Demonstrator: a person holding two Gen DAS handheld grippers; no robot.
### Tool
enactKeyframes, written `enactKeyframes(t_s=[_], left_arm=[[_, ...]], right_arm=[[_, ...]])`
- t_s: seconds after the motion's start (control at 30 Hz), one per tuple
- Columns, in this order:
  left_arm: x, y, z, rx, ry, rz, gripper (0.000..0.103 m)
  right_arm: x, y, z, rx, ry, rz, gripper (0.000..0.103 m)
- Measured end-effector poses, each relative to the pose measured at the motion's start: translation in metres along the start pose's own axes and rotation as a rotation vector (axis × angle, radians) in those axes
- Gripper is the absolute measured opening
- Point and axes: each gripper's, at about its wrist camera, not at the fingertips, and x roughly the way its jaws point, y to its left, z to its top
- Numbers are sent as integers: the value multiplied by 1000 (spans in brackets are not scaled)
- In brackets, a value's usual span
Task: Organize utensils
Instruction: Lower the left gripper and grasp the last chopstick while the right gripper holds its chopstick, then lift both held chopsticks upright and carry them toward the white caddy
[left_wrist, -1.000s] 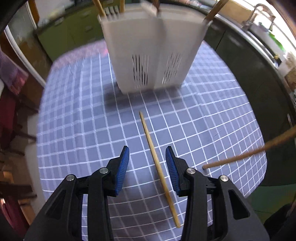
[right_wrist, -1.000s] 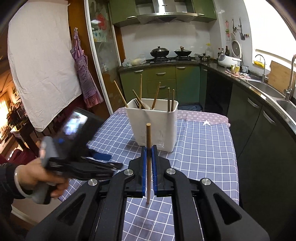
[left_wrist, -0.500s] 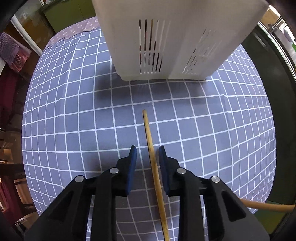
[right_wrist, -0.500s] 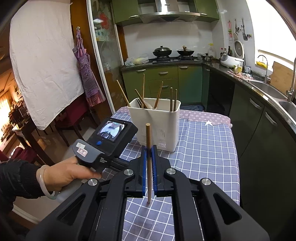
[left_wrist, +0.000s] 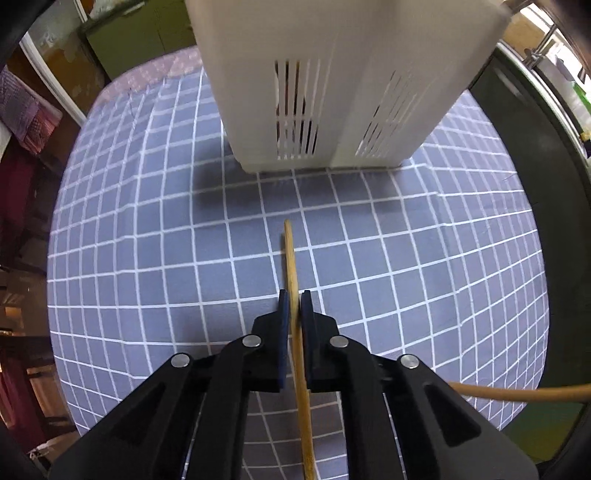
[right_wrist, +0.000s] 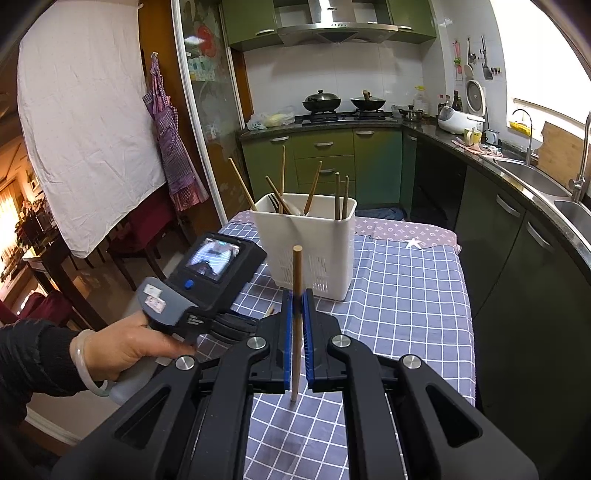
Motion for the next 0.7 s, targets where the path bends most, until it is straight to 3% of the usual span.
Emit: enactKeyframes(t_s=[0.37, 0.7], left_arm=[[-64, 18, -16, 9, -141, -21, 6], [-134, 33, -35, 12, -318, -40, 6]], right_arm=[[-4, -6, -4, 11, 3, -22, 6], [-7, -5, -5, 7, 6, -28, 6]])
